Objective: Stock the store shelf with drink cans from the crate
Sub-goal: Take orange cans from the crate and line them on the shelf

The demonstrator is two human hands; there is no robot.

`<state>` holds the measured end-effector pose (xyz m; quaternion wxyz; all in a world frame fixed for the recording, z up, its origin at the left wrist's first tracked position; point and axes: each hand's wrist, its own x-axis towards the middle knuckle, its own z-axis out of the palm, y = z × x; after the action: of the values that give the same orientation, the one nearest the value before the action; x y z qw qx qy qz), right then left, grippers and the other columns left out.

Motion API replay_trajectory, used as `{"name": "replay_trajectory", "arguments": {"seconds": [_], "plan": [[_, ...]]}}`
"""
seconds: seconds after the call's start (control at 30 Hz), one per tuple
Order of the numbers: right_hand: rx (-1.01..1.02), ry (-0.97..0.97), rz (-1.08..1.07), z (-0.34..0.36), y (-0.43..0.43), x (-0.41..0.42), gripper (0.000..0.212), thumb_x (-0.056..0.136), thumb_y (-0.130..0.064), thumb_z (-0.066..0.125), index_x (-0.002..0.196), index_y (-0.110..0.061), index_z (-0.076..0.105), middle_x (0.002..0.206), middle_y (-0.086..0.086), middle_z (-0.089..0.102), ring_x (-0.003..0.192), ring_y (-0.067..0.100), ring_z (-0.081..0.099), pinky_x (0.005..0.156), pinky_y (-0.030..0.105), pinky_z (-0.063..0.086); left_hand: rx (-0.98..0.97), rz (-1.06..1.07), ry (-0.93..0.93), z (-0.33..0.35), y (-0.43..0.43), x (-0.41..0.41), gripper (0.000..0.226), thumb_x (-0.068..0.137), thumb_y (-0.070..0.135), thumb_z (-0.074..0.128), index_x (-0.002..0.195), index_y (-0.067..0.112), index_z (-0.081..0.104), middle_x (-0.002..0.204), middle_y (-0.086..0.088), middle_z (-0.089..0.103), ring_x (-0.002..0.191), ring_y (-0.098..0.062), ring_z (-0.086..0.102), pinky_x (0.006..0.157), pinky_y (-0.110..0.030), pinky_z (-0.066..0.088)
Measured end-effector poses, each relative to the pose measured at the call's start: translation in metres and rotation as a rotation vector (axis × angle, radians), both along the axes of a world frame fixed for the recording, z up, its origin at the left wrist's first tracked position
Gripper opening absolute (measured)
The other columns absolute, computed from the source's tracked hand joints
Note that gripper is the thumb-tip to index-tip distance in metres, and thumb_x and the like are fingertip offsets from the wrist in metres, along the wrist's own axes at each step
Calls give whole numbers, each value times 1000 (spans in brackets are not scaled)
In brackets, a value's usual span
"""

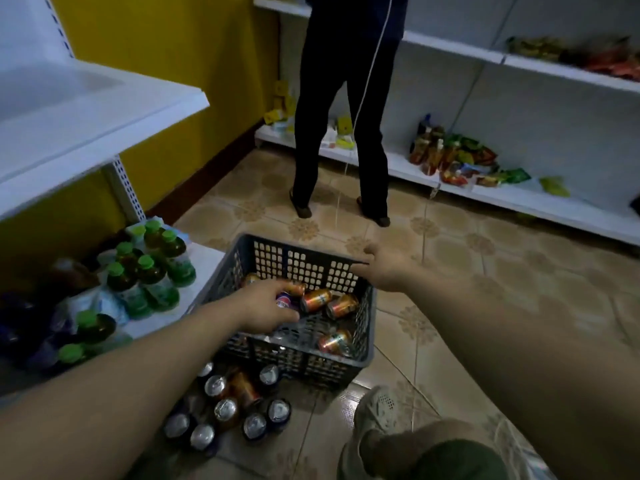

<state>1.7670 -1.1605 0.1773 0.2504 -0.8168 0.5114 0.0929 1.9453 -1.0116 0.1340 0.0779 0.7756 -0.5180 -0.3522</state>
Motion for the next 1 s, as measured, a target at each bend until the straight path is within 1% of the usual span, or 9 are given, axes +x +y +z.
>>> {"name": "replay_trajectory", "arguments": {"seconds": [0.1, 0.2, 0.27, 0.37, 0.43, 0.67, 0.73, 0.87, 1.0], "plan": [[60, 7, -11, -55, -28, 13, 49, 96, -42, 54, 136, -14, 46, 129, 8, 58, 105, 21, 54, 81, 29, 44, 103, -5, -1, -50, -30, 12, 79, 81, 52, 65, 148, 24, 31, 153, -2, 33, 136, -22, 38, 109, -35, 35], [168, 39, -11, -120, -56, 29, 54, 94, -47, 54, 137, -15, 45, 127, 9, 57, 102, 23, 55, 87, 34, 48, 181, -2, 41, -102, -61, 28, 73, 85, 48, 63, 146, 21, 34, 149, -4, 39, 131, -22, 43, 102, -29, 37], [223, 63, -19, -163, -72, 36, 55, 92, -48, 55, 137, -17, 45, 125, 9, 59, 96, 21, 54, 82, 32, 47, 226, 0, 65, -136, -80, 36, 68, 86, 44, 63, 144, 19, 37, 146, -5, 42, 128, -22, 45, 98, -27, 38], [294, 100, -34, -217, -87, 42, 56, 92, -45, 56, 141, -20, 43, 125, 9, 59, 103, 23, 58, 85, 30, 47, 296, -29, 84, -181, -98, 48, 76, 83, 50, 64, 147, 20, 34, 151, -4, 36, 131, -22, 42, 106, -33, 38], [361, 98, -60, -253, -94, 47, 54, 91, -46, 57, 138, -20, 46, 126, 7, 59, 105, 22, 58, 88, 32, 47, 330, -30, 114, -211, -109, 56, 74, 80, 51, 65, 143, 23, 39, 147, -2, 43, 126, -21, 47, 104, -37, 41], [537, 101, -55, -345, -98, 63, 52, 92, -40, 60, 136, -15, 47, 131, 12, 56, 109, 26, 55, 87, 31, 45, 450, -99, 112, -296, -127, 67, 74, 83, 53, 61, 146, 24, 33, 152, -1, 34, 134, -23, 39, 108, -38, 36], [548, 180, 3, -369, -96, 68, 54, 92, -40, 61, 136, -13, 46, 129, 13, 57, 107, 26, 55, 84, 29, 45, 462, -128, 105, -314, -134, 67, 73, 84, 53, 60, 146, 23, 34, 152, -2, 34, 134, -23, 38, 108, -38, 36], [572, 428, 178, -411, -84, 70, 57, 85, -39, 67, 133, -18, 46, 129, 11, 56, 114, 27, 54, 94, 33, 42, 513, -218, 92, -342, -148, 64, 75, 87, 51, 58, 148, 19, 29, 157, -4, 22, 141, -24, 26, 113, -36, 27], [469, 605, 299, -432, -80, 68, 66, 81, -55, 62, 135, -23, 43, 134, 8, 51, 127, 28, 42, 110, 49, 21, 541, -234, 134, -361, -153, 66, 75, 87, 51, 59, 148, 21, 29, 158, -5, 21, 142, -24, 24, 114, -36, 26]]}}
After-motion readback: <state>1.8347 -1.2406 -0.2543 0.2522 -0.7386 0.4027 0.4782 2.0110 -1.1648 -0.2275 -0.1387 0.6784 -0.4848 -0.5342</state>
